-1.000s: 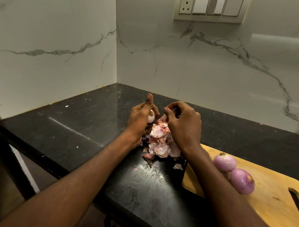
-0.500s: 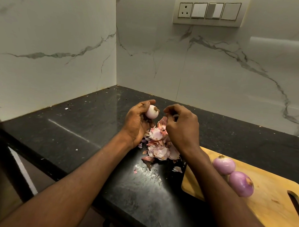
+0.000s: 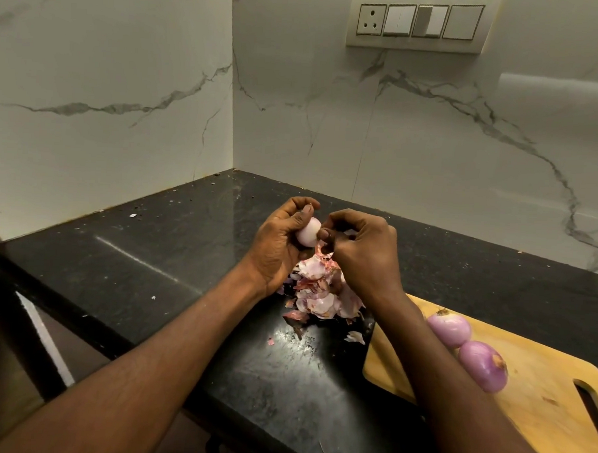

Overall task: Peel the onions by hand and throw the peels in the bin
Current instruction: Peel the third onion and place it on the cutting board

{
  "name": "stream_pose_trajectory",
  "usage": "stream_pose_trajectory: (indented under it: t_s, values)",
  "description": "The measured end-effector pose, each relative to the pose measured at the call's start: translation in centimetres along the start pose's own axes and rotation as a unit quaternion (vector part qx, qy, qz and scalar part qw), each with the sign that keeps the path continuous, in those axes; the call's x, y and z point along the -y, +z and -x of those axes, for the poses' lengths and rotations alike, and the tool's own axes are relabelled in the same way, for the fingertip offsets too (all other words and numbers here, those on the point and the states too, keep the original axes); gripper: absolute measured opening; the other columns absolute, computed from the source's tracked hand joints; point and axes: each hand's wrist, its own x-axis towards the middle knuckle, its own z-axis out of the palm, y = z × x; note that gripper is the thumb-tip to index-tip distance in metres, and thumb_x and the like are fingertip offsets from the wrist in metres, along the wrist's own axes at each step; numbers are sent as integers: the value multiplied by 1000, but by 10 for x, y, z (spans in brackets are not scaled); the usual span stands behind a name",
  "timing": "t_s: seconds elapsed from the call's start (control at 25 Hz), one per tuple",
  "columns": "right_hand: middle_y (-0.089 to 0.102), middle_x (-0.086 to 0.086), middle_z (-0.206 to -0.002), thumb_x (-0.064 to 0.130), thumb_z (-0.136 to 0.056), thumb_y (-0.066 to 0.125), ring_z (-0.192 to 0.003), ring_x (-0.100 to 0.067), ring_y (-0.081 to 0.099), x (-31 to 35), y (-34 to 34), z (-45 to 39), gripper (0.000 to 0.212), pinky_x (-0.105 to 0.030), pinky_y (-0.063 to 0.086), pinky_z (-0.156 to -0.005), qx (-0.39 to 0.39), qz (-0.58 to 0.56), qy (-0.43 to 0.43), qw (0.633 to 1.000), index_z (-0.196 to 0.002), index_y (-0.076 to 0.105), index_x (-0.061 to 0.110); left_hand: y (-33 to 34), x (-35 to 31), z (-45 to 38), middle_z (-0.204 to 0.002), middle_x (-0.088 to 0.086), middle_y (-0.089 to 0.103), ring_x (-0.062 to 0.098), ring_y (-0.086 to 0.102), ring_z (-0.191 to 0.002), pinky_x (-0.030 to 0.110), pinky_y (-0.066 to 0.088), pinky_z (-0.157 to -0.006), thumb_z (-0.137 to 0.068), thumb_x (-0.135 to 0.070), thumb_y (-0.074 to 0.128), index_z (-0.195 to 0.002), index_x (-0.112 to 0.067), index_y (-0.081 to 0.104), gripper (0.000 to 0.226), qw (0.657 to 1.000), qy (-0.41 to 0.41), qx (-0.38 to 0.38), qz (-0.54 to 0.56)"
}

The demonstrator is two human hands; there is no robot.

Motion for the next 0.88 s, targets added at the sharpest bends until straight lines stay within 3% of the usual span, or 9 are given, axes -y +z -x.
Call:
stream_pose_trajectory:
  t_s: [0.12,0.2,0.32,0.4,0.48,0.56,0.68,0.76,0.88]
  values:
    - [66,2,-86,1,-86,64,-76,-19,59,5,9,7,20,-33,45,-63,23,106,-35,993,-93,69,18,-2,2,-3,-97,6,59,18,60,-75,27,55,-57,-100,-22,58,-106,-17,59,8,998,-22,-11,65]
    - [64,3,-82,4,-88,58,-72,-20,56,6,12,9,16,-35,41,-60,17,97,-27,995,-90,66,19,-6,3,-7,-98,9,59,20,61,-78,31,56,-67,-98,-28,65,-108,-18,56,17,994,-22,-33,101]
    - [65,5,-72,15,-99,52,-66,-19,59,3,9,5,20,-44,51,-60,-26,55,16,998,-86,65,23,-10,7,-11,-99,10,66,18,63,-81,29,53,-65,-67,-50,94,-114,-13,59,69,998,-3,-26,56]
    - [67,5,-70,26,-106,49,-65,-19,64,2,5,2,27,-49,55,-63,-41,13,35,998,-87,67,23,-10,10,-12,-98,9,69,15,66,-83,25,55,-64,-44,-54,101,-109,-10,66,87,999,11,-22,37]
    - [71,4,-76,24,-107,52,-68,-18,69,3,4,1,23,-51,59,-66,-40,-51,53,996,-97,72,21,-9,10,-10,-99,8,73,16,71,-88,23,58,-71,-42,-48,102,-108,-8,71,83,998,28,-17,45]
    - [74,3,-81,15,-100,56,-70,-16,73,3,1,0,21,-49,62,-68,-28,-102,73,992,-107,75,21,-7,7,-7,-99,7,75,16,73,-90,23,60,-75,-53,-36,94,-112,-4,71,72,998,44,-8,43]
    - [75,2,-97,1,-78,52,-87,-21,75,1,-1,0,50,-48,64,-78,-19,-124,101,987,-119,73,20,-4,7,-5,-107,13,69,21,70,-95,28,62,-80,-67,-18,83,-120,-3,68,57,999,45,-8,12]
    - [75,3,-98,-7,-84,50,-93,-19,74,1,-2,-3,46,-49,63,-81,-40,-127,109,985,-112,76,18,-3,9,-5,-112,15,66,25,67,-99,35,60,-88,-70,-11,80,-119,-5,67,51,999,42,-15,-8]
    - [74,4,-81,-3,-93,51,-77,-18,74,1,-4,-3,37,-50,64,-72,-89,-129,113,981,-96,77,24,-5,9,-6,-113,15,66,27,65,-102,39,57,-93,-70,-12,81,-116,-7,67,48,999,39,-23,-10]
